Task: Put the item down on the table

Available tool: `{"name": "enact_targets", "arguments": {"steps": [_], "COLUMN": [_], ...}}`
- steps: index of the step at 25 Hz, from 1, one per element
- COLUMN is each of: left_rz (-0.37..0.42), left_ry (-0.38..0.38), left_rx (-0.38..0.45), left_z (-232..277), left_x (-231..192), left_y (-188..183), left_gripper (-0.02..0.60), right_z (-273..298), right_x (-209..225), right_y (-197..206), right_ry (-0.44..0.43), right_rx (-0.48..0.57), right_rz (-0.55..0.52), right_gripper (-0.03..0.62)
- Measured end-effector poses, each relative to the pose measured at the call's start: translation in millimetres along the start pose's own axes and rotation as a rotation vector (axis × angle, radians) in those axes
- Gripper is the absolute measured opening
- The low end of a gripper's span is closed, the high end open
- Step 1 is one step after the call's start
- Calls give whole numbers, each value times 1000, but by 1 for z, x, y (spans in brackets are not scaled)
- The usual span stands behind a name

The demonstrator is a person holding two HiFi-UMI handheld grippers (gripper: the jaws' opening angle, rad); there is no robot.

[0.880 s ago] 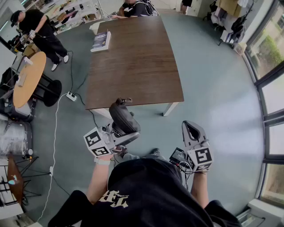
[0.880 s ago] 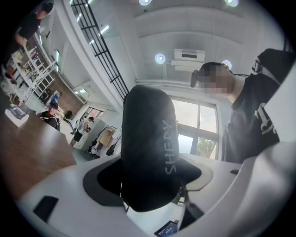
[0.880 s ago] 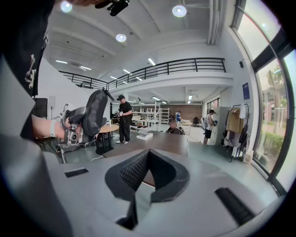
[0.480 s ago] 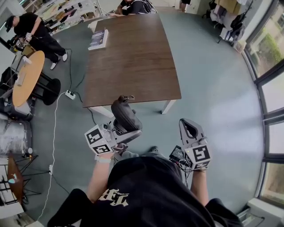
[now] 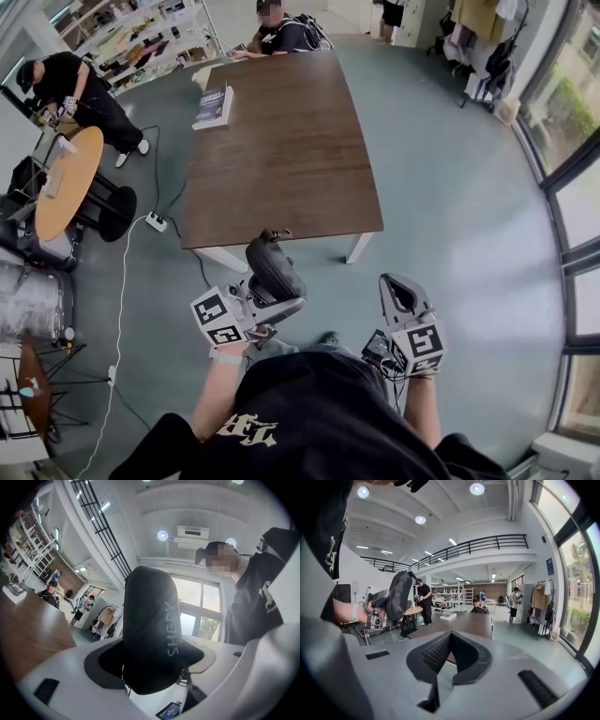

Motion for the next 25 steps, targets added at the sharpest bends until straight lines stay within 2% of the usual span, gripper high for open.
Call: {"name": "enact_targets", "arguments": {"steps": [4,9,16,20,25], "left_rz": [3,10,-9,-5,-2], "left_ry": [1,26,71,70,50], "left_rx": [-16,-23,-36,-48,-18], "left_z": [16,29,50,43,26], "left_x": [8,5,18,31,41], "left_y": [25,27,29,34,28], "left_gripper": [344,344,344,344,344], "right_z": [-21,-30,-48,-53,-49], "right_x": [21,28,36,30,25], "right_y": [18,16,13,10,2], "right_ry": [19,23,80,70,72], "right_rx": [-2,-10,-8,-32,66], "right_rz": [14,7,42,54,28], "right_gripper": [-12,-12,-12,-12,-12]}}
Point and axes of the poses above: the fingertips, and each gripper's own axes: z forward along the fingers, x to its right, y out of its underside, the point moved 10 cm from there along -z, backward along the fingers, and after that the axes turned 10 degrees about x, right-handed, at the moved point
